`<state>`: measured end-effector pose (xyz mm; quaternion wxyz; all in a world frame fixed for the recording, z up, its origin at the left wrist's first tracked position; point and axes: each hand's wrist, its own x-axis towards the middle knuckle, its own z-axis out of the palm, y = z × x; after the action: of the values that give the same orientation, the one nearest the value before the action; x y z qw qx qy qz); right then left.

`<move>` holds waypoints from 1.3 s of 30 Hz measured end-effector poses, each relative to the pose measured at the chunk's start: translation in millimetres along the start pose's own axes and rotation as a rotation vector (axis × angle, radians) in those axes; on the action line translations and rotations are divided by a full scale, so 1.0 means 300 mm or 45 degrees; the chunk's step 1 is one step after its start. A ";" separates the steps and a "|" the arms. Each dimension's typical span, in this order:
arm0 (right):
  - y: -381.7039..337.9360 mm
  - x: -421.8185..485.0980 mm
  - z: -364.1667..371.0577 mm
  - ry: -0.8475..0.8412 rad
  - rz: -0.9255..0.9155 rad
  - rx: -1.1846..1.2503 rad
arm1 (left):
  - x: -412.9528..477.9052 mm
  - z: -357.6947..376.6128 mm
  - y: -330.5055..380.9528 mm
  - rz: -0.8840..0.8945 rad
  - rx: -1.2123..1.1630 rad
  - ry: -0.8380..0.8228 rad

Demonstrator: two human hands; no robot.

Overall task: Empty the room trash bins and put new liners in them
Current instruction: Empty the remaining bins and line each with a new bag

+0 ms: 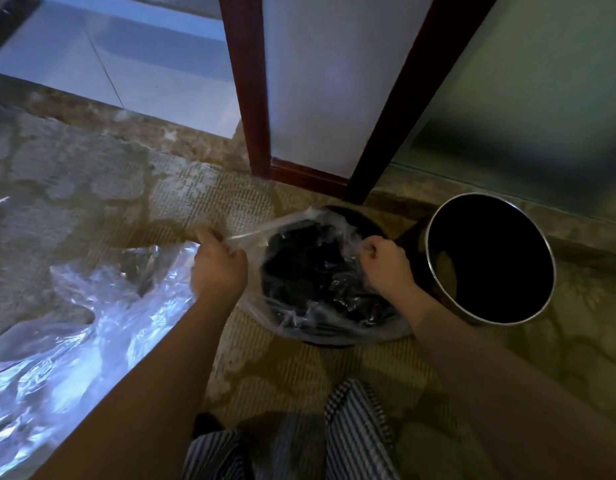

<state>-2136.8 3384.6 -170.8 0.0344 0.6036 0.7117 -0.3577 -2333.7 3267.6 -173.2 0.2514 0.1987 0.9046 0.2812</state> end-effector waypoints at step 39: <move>0.026 0.220 -0.121 0.098 0.269 0.814 | 0.148 0.187 0.096 0.556 -0.257 0.034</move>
<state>-2133.8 3459.9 -179.3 -0.1466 0.6673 0.4978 -0.5343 -2331.1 3334.7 -211.1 0.1911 0.3597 0.8107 0.4205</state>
